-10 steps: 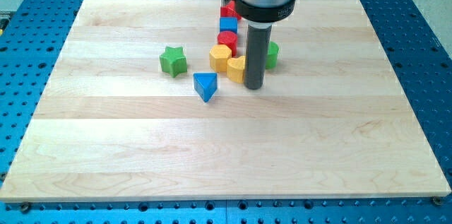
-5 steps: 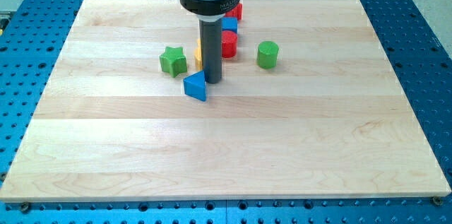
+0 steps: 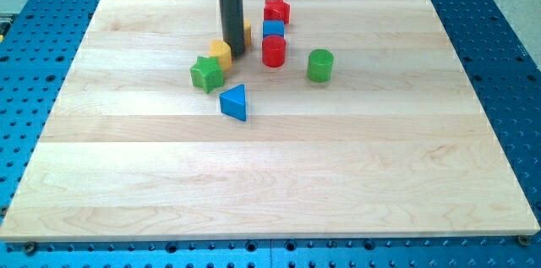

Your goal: Move the yellow blocks to the left of the red star

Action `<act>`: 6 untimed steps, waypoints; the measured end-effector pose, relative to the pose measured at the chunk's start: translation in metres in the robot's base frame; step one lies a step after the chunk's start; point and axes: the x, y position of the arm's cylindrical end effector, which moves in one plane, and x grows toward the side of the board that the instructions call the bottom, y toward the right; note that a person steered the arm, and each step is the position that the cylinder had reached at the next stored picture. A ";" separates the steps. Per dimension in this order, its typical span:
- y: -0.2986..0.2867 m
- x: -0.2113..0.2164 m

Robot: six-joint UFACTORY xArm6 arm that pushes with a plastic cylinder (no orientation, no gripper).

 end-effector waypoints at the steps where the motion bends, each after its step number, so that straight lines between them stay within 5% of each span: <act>1: -0.041 -0.009; 3: -0.130 -0.010; 6: -0.084 0.049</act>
